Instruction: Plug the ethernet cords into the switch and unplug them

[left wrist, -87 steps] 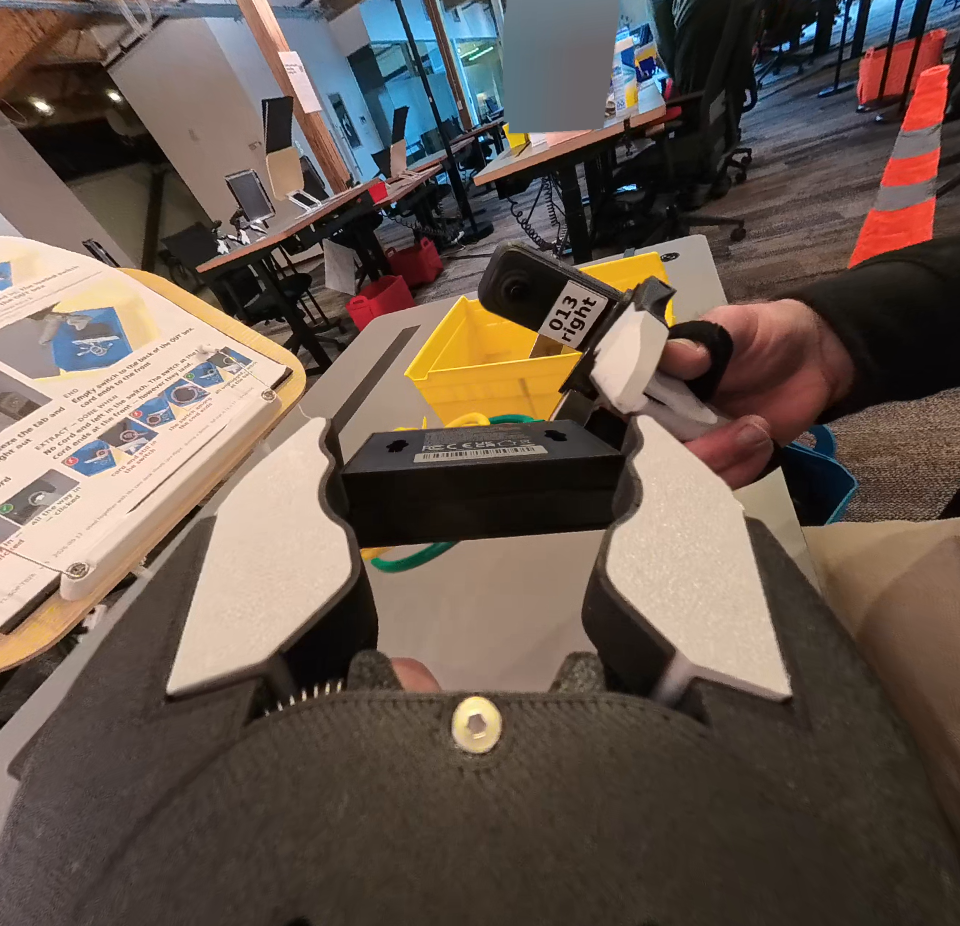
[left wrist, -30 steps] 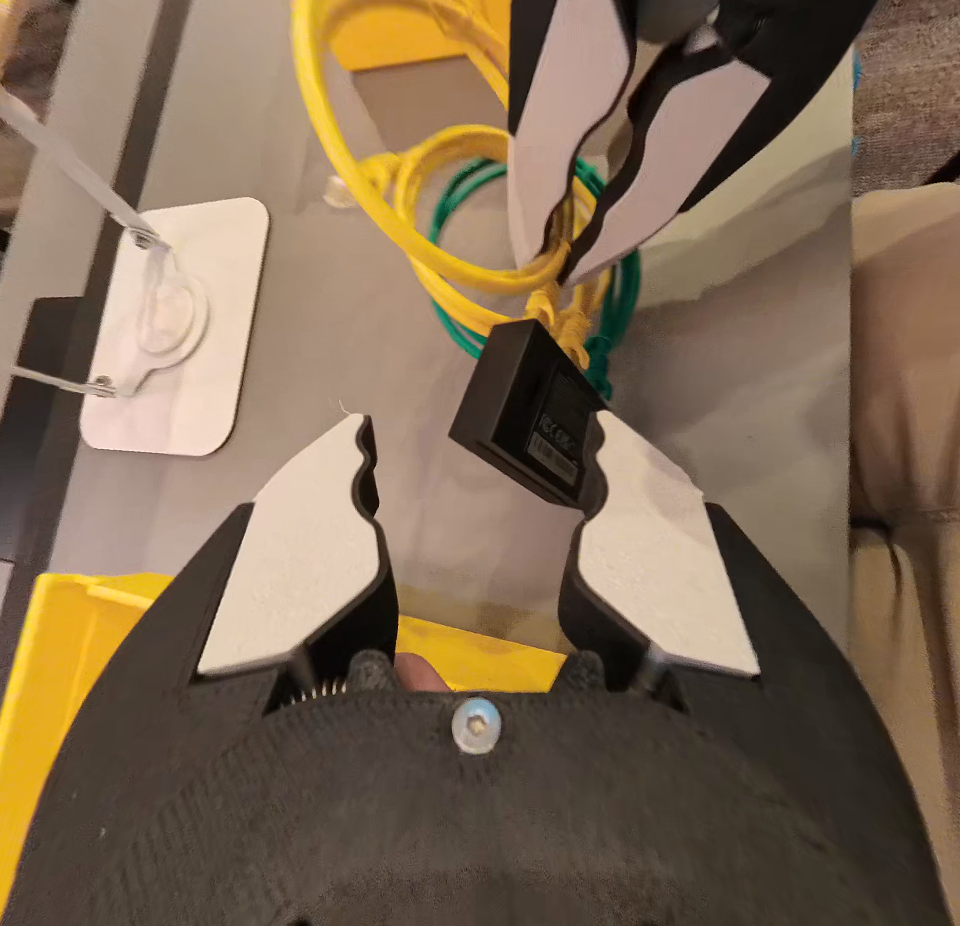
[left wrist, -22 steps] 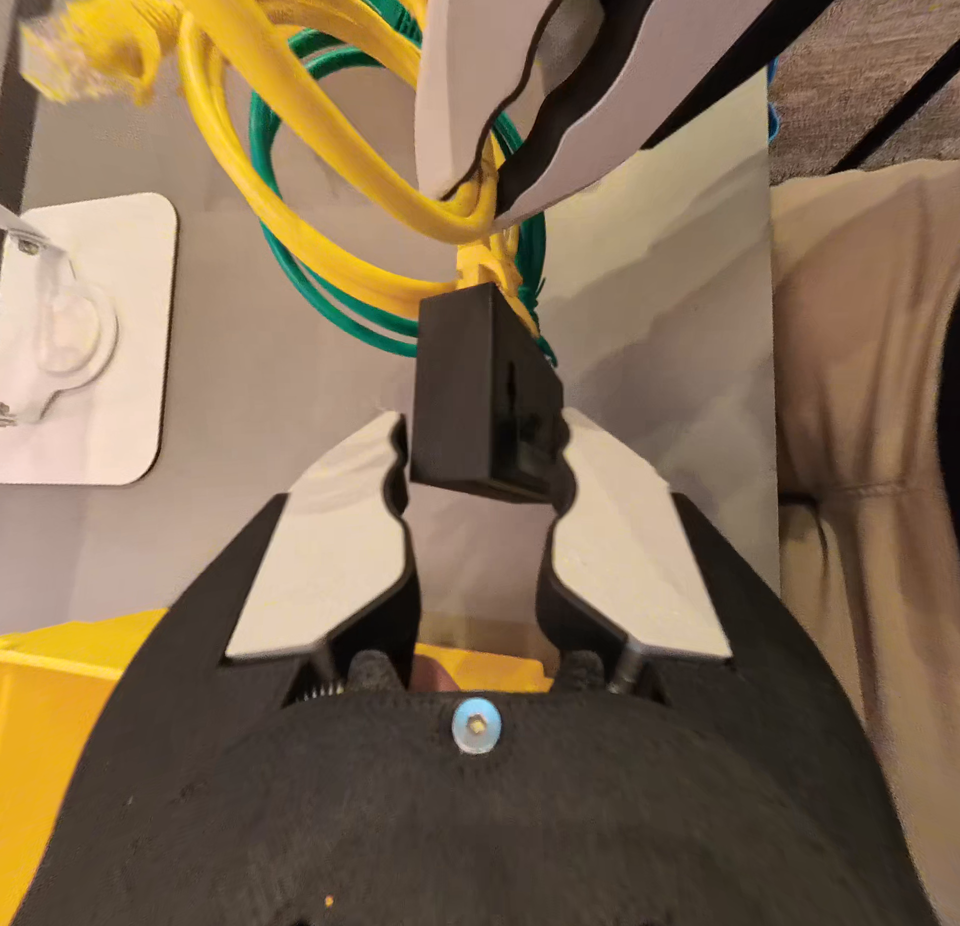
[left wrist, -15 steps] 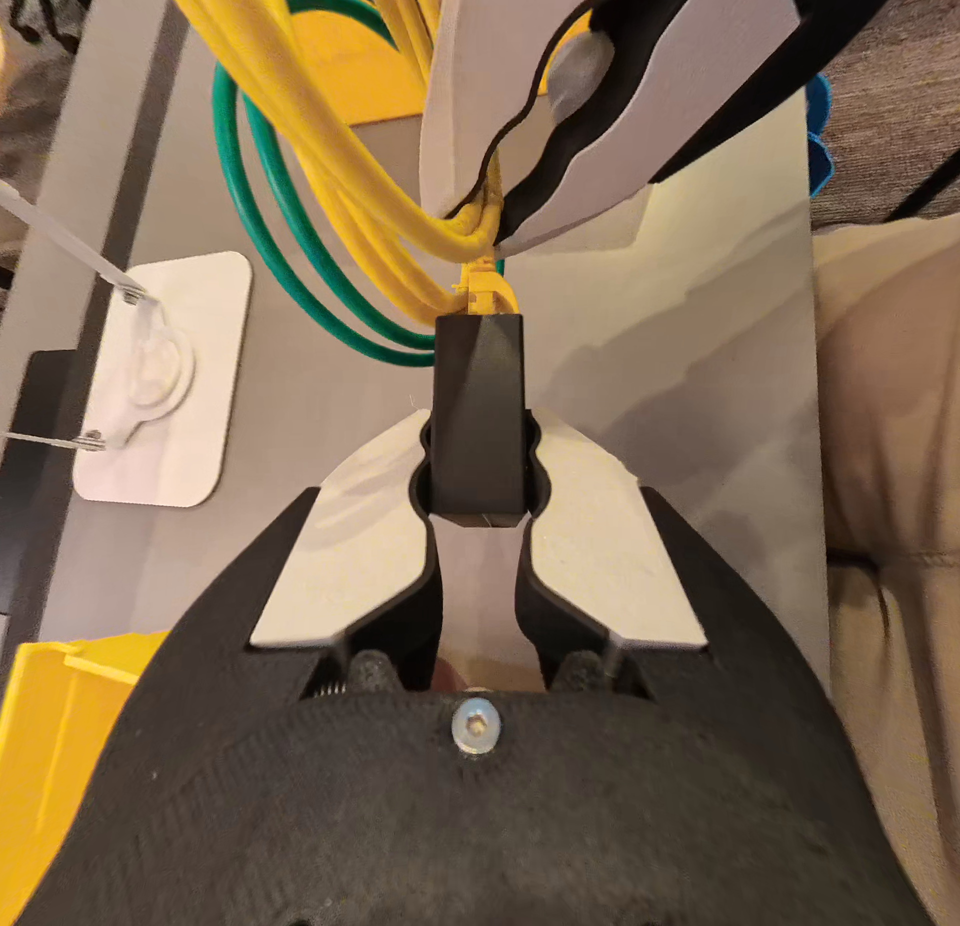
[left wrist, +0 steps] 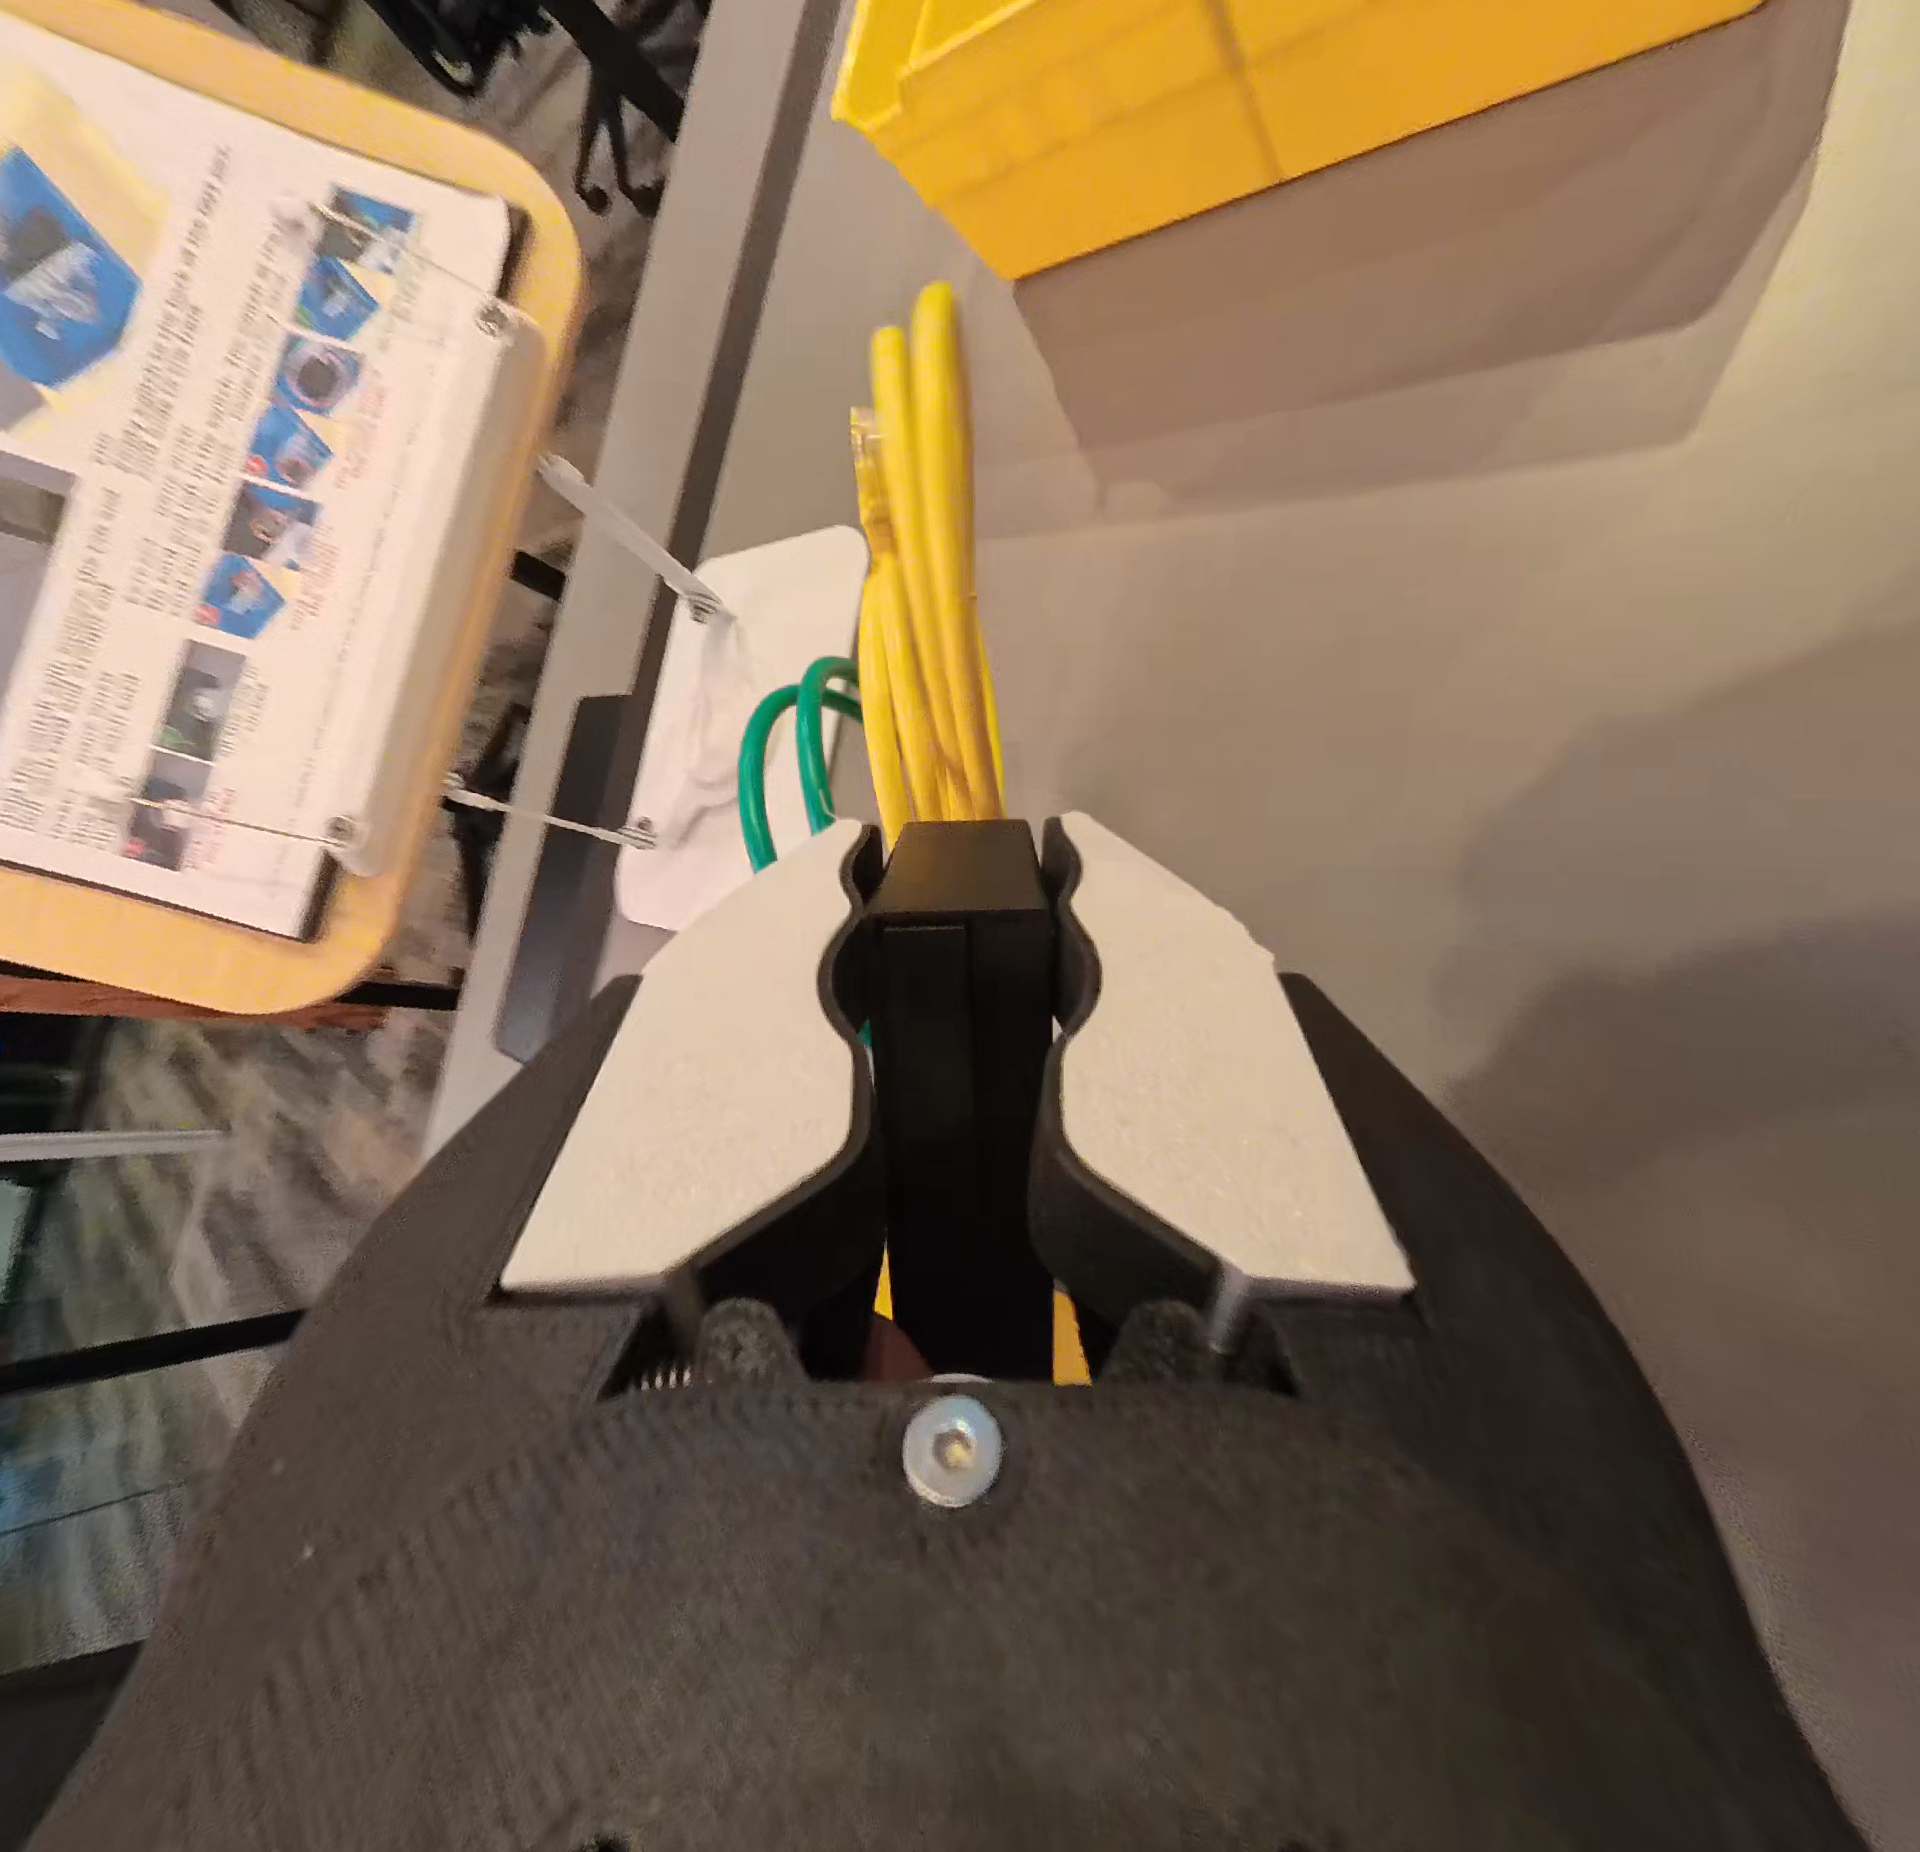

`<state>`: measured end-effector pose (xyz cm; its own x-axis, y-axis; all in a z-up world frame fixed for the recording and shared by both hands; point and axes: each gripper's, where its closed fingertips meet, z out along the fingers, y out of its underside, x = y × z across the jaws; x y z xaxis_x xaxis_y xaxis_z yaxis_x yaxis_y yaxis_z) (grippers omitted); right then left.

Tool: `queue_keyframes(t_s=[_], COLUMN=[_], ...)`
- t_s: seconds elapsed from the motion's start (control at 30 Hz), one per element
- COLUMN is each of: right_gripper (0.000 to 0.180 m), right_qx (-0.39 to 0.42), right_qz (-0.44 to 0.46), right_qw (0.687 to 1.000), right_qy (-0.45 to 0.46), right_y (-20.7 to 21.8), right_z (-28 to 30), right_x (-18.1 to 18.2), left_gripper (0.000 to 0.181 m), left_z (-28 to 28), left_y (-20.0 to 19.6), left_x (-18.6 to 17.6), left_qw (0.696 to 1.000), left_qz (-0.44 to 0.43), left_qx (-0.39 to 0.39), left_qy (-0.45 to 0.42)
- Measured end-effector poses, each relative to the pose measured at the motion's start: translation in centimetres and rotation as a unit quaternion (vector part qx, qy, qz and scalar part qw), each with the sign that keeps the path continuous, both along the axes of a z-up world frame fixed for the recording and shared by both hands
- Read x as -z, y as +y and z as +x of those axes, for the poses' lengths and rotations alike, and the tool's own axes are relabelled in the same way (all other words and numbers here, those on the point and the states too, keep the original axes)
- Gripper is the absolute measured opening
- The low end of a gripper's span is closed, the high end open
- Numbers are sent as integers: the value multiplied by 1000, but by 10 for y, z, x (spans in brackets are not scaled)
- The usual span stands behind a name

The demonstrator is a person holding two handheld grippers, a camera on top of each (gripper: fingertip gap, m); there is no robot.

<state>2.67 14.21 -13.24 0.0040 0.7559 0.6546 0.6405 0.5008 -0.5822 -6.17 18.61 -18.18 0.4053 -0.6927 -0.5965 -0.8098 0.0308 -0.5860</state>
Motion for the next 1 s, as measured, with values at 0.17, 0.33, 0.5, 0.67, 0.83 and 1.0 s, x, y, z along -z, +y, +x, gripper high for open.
queue_keyframes(t_s=[0.17,0.33,0.5,0.67,0.83,1.0], right_gripper=[41,70,26,10,9,5], right_qx=[13,15,39,39,25,42], right_qz=[-23,57,123,139,105,138], right_qw=[999,998,989,988,994,989], right_qy=[21,-5,-76,-45,-23,-29], right_y=[5,14,40,42,36,37], right_z=[-5,-24,-30,-26,-19,-15], right_x=[-3,7,37,29,26,18], left_gripper=[29,29,29,29,29,36], left_z=[5,20,35,38,42,39], left_y=[-6,-18,-34,-35,-39,-32], left_x=[-18,-27,-33,-30,-31,-36], left_qw=[997,992,983,982,980,982], left_qz=[64,98,126,128,128,135], left_qx=[32,79,122,135,152,134], left_qy=[19,33,49,37,26,-5])
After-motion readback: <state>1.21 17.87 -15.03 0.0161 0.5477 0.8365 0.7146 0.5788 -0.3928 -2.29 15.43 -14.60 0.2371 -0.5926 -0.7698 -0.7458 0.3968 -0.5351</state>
